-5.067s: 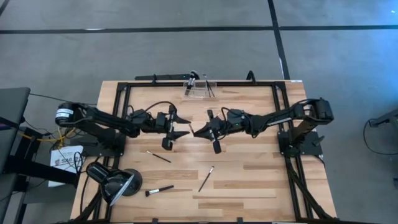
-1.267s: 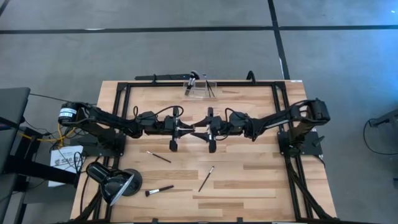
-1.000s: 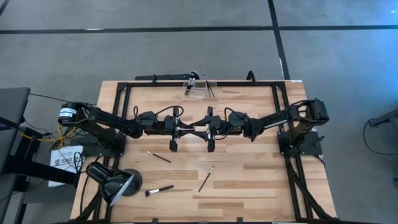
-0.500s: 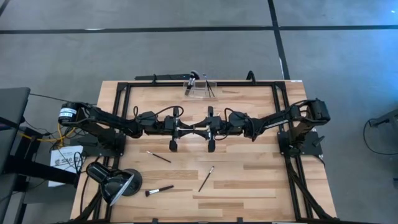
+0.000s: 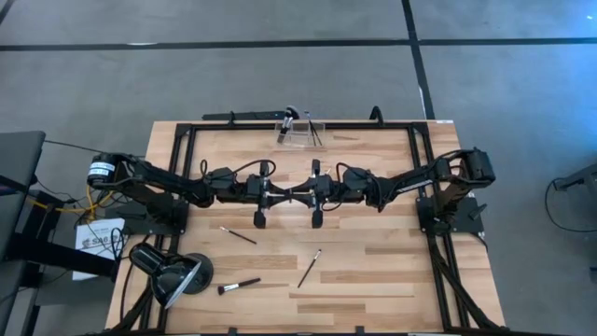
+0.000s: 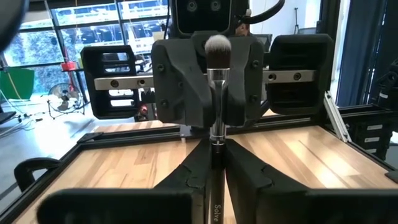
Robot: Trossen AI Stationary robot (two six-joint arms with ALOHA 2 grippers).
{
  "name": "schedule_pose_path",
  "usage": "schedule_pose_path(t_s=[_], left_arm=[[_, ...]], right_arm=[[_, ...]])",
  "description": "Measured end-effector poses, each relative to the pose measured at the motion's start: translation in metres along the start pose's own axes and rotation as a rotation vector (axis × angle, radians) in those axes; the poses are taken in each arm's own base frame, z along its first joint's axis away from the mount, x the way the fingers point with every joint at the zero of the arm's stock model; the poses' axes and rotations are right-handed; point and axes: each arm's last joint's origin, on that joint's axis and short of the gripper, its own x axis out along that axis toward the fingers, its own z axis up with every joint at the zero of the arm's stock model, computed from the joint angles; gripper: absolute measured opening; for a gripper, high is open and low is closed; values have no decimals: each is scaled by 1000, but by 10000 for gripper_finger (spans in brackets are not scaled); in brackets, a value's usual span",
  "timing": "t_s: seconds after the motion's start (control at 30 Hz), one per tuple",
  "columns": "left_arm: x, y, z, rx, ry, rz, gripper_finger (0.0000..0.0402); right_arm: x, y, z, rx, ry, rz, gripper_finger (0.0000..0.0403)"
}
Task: Sort items
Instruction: Put the eyeshadow brush into the right section of the transparent organizer
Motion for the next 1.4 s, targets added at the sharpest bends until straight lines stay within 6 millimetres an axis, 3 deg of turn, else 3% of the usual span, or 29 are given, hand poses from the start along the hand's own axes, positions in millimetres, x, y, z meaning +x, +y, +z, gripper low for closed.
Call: schedule_pose_path(t_s=[0.3,0.57,0.8,0.93,1.1,1.23,1.4], left_arm=[[-1,2,1,-27,7,71,106],[-22,6,21,-45,-15,147,153],[-42,7,25,-50,-36,182,159],[-43,11,22,-74,-26,198,157],[-43,13,20,-74,-13,204,156],[-43,13,20,-74,-16,203,153],[-43,13,20,-74,-15,202,152]], right_arm=[[0,-7,-3,23,29,-14,29],[-3,-21,-8,-15,43,-63,16],[-21,-79,-22,-11,44,-254,37],[-36,-122,-29,1,77,-389,15],[-49,-167,-47,-11,126,-517,21],[-52,-190,-59,-4,155,-576,34],[-53,-211,-70,11,164,-583,16]])
